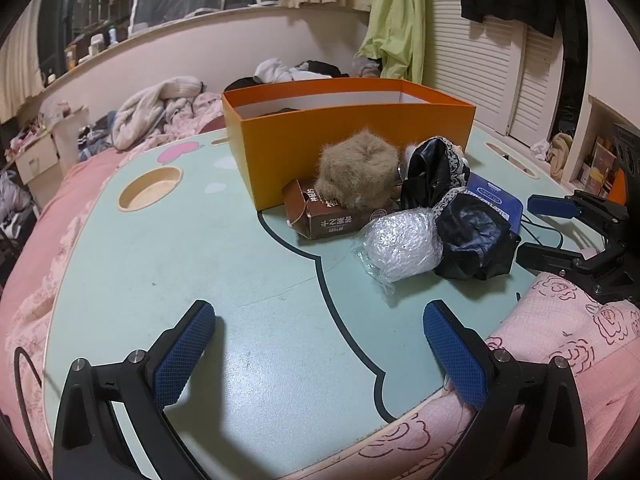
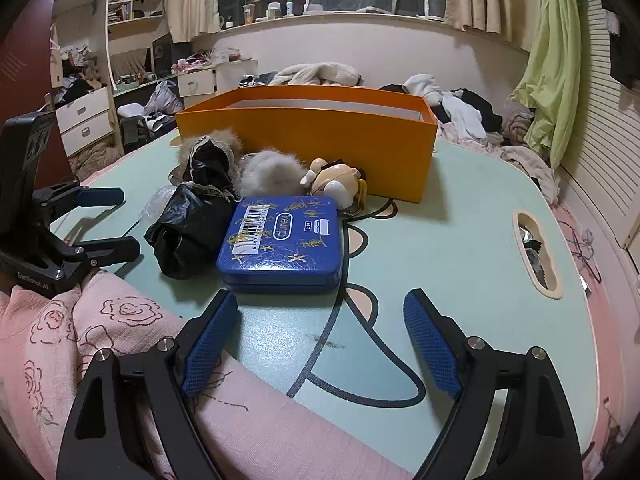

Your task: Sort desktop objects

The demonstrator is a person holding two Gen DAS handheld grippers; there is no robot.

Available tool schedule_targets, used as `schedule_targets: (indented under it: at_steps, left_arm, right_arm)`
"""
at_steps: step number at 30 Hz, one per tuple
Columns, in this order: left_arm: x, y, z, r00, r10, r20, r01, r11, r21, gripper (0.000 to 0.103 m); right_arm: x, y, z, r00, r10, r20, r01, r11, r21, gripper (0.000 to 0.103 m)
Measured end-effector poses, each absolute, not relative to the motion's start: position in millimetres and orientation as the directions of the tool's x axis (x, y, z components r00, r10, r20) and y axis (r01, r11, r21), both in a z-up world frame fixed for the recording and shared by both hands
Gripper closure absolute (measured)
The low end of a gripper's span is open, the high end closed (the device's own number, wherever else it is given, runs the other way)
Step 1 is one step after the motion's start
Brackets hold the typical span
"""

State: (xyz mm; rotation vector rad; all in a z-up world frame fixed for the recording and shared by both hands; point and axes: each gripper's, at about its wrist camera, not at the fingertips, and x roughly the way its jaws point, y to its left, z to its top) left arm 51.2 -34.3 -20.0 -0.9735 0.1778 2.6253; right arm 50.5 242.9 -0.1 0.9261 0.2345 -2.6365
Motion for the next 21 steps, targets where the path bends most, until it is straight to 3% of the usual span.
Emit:
schedule_targets:
  at_steps: [21]
  left_arm:
    - [52.4,-34.1,-21.2,-0.71,0.267,-0.652,-0.352,-0.936,-0.001,0.0]
  right_arm:
    - [52.7,246.2,6.2,-0.731,-0.277,-0.624,0.36,-0.933,-0.008,0.015]
